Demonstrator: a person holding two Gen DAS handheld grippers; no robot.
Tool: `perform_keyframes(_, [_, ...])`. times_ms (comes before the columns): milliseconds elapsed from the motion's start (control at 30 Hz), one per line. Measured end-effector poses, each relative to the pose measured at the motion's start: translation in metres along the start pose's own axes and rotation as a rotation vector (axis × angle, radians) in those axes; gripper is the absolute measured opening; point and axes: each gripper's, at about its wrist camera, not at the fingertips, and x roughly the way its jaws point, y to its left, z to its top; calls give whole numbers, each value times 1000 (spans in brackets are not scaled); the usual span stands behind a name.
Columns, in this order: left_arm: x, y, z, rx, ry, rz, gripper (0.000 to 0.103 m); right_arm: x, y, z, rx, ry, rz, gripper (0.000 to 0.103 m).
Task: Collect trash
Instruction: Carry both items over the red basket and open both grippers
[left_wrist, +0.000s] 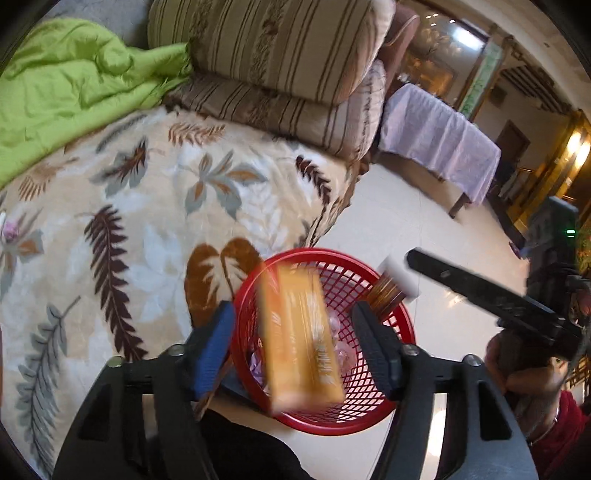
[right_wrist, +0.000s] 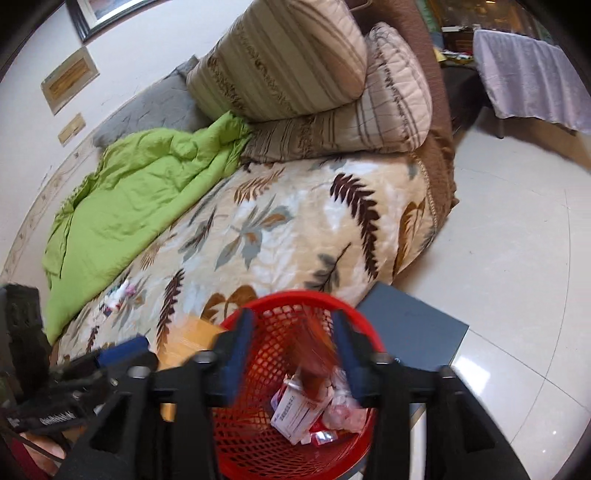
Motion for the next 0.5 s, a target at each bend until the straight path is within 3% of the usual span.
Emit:
perform_keyframes(67, [-2,6,-2,-14,0,-2,65,-3,2,2,-10,-16,4,62])
perform_keyframes(200, [-26,32,-9,-29,-46,68,66,4,13,3,-16,-9,57,62])
perform_keyframes(500, [-93,102,-33,-58,-179,453,72,52,110,-16,-148,93,218,63])
